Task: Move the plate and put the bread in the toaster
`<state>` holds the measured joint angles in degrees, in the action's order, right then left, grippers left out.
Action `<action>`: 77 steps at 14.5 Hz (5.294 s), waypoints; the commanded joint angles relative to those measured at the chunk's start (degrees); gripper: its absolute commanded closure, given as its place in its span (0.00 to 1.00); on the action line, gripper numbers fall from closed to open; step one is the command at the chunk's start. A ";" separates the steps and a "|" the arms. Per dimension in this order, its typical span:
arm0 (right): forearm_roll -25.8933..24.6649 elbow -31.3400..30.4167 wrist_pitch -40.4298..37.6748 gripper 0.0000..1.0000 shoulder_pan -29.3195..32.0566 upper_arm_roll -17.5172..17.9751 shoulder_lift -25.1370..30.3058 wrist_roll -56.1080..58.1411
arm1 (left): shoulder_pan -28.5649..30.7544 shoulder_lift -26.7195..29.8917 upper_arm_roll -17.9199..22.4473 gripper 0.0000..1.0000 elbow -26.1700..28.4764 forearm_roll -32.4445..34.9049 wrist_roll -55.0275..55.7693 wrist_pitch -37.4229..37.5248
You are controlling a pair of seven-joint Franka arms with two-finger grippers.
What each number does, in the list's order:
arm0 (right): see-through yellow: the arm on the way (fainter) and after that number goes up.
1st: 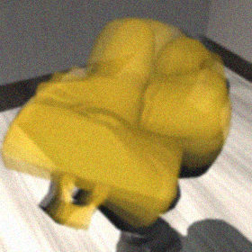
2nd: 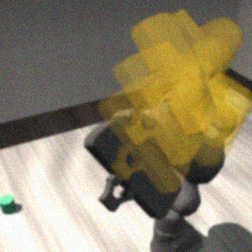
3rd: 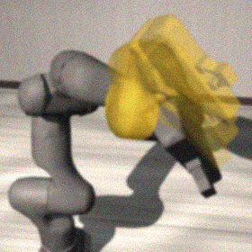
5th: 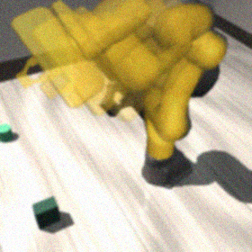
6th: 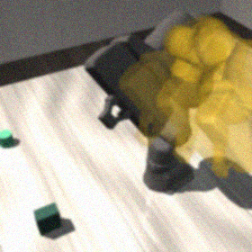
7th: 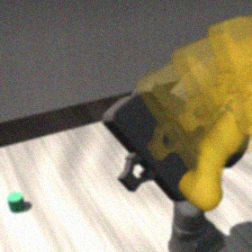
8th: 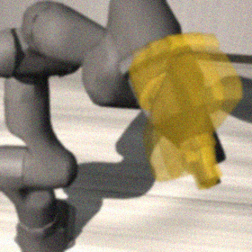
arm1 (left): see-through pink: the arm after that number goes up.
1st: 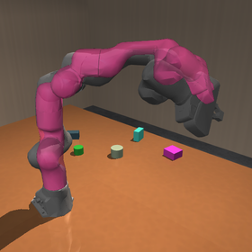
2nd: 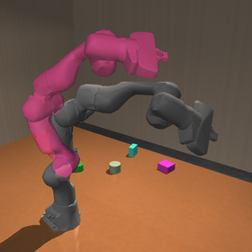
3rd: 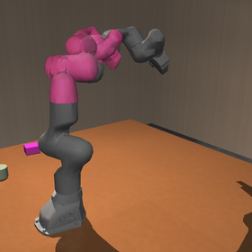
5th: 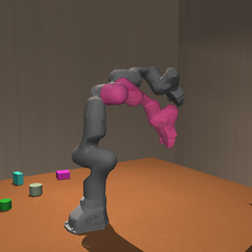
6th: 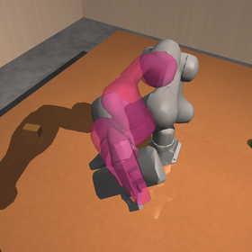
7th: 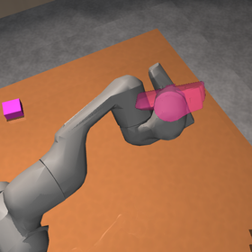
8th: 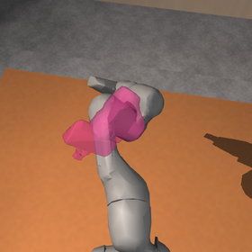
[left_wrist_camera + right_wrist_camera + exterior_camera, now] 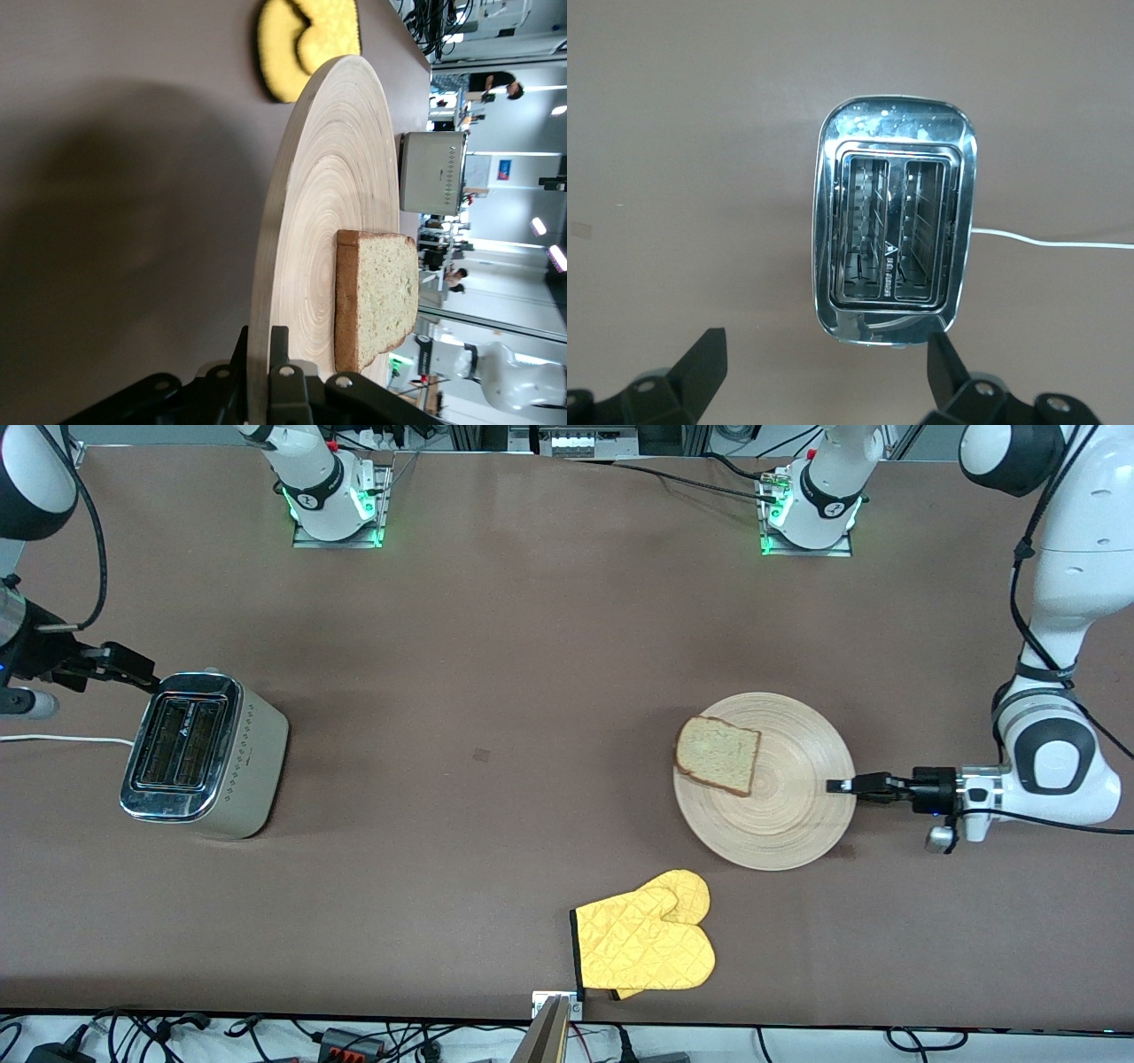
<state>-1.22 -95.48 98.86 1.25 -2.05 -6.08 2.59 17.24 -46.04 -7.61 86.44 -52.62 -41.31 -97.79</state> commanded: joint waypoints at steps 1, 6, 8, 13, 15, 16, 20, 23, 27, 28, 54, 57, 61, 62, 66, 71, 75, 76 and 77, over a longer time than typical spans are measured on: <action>-0.01 0.47 0.10 0.00 0.06 0.20 -2.96 0.14 | 0.43 1.57 -6.16 0.99 3.37 -2.22 0.35 -6.76; 5.87 0.65 4.04 0.00 -4.85 0.20 -8.50 -0.65 | 0.08 1.48 -18.12 0.99 9.70 -6.18 0.35 -23.99; 5.96 0.65 6.86 0.00 -8.62 0.20 -10.61 -1.09 | -1.50 1.48 -20.33 0.99 12.34 -6.27 0.00 -29.36; 11.74 0.65 12.49 0.00 -11.89 0.29 -15.88 -5.31 | -2.38 1.39 -24.73 0.99 18.14 -6.27 -1.05 -32.03; 17.28 0.73 13.37 0.00 -11.80 0.20 -17.90 -5.05 | -2.99 1.39 -24.99 1.00 19.99 -6.27 -1.05 -32.64; 18.43 0.73 14.16 0.00 -11.89 0.20 -18.52 -5.05 | -3.61 1.39 -25.26 1.00 20.78 -6.36 -0.97 -34.03; 21.68 0.65 17.41 0.00 -12.68 0.20 -21.86 -5.22 | -2.39 1.57 -28.94 1.00 24.30 -6.36 -1.06 -41.16; 25.29 0.65 18.21 0.00 -12.77 0.20 -22.48 -5.31 | -2.38 1.48 -30.53 0.99 25.35 -6.45 -1.14 -43.62; 35.37 0.47 18.03 0.00 -14.09 0.20 -25.03 -5.40 | -1.86 1.48 -31.15 0.00 26.24 -6.53 -1.14 -43.19; 38.63 0.21 17.68 0.00 -14.61 0.20 -25.82 -5.31 | -0.99 1.74 -31.15 0.00 26.15 -6.45 -1.23 -43.01; 57.38 -5.95 11.79 0.04 -25.51 0.29 -31.63 -7.77 | 6.14 17.11 -30.18 0.00 -12.69 62.81 40.87 22.99; 58.61 -5.77 11.97 0.11 -26.48 0.29 -31.80 -7.77 | 6.14 20.37 -30.09 0.00 -13.31 66.14 40.61 22.99; 58.79 -5.86 11.88 0.23 -26.65 0.29 -32.59 -7.60 | 3.44 25.82 -24.50 0.00 -14.54 65.89 42.61 22.03; 58.79 -5.77 11.97 0.24 -26.66 0.29 -33.03 -7.51 | -0.06 27.13 -19.07 0.00 -14.55 63.80 44.02 22.11; 58.96 -5.51 12.06 0.29 -26.74 0.29 -33.30 -7.60 | -11.15 34.15 3.18 0.00 -7.36 51.39 44.30 15.46; 58.96 -5.51 11.88 0.54 -26.48 0.29 -33.47 -7.60 | -18.37 47.33 6.99 0.00 8.52 52.00 43.95 0.28; 58.96 -5.51 11.97 0.76 -26.66 0.29 -33.47 -7.68 | -19.52 50.09 7.35 0.00 11.65 52.18 40.27 0.57; 59.05 -5.51 12.05 0.80 -26.66 0.29 -33.47 -7.68 | -19.52 49.56 7.09 0.00 10.86 52.26 39.30 0.58; 59.49 -5.51 12.06 0.82 -26.66 0.29 -33.38 -7.77 | -19.52 49.38 7.00 0.00 10.59 52.18 39.11 0.84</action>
<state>56.34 -101.10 110.47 -24.86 -1.51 -39.40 -4.78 -1.73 2.92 -1.22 96.29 -0.63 0.27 -96.47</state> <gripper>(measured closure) 0.793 0.000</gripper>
